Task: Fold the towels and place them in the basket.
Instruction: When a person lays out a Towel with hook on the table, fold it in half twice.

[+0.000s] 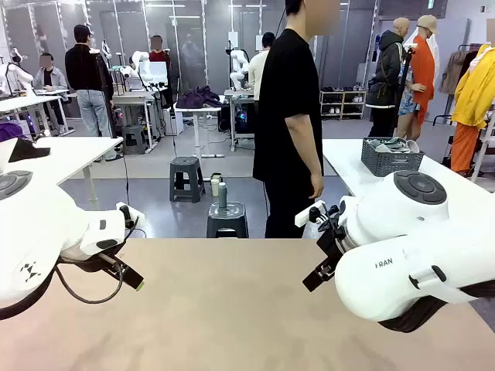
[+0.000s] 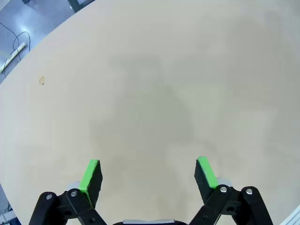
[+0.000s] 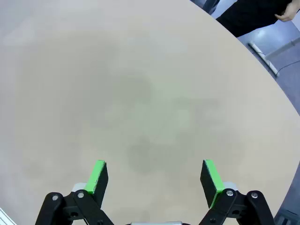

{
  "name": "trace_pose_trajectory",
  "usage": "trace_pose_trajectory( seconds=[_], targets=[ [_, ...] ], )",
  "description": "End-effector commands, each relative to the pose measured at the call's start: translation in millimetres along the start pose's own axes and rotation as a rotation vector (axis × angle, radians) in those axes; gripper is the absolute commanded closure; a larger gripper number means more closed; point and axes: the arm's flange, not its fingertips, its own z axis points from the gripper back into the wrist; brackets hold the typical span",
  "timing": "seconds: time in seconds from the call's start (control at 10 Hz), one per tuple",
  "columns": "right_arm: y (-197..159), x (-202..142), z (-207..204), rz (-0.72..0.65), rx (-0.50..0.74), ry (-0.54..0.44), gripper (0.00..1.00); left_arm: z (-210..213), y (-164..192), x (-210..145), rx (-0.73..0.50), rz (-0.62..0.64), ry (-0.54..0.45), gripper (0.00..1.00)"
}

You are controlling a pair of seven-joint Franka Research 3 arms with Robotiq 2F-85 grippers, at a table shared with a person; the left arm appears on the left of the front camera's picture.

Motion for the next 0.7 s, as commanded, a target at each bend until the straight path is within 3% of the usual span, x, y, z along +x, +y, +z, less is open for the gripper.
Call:
trace_pose_trajectory(
  seconds=[0.0,0.6],
  targets=[
    [0.0,0.0,0.0,0.000,0.000,0.000,0.00,0.0,-0.2,0.1,0.000,0.000,0.000,0.00],
    [0.0,0.0,0.0,0.000,0.000,0.000,0.00,0.0,-0.2,0.1,0.000,0.000,0.000,0.00]
  ],
)
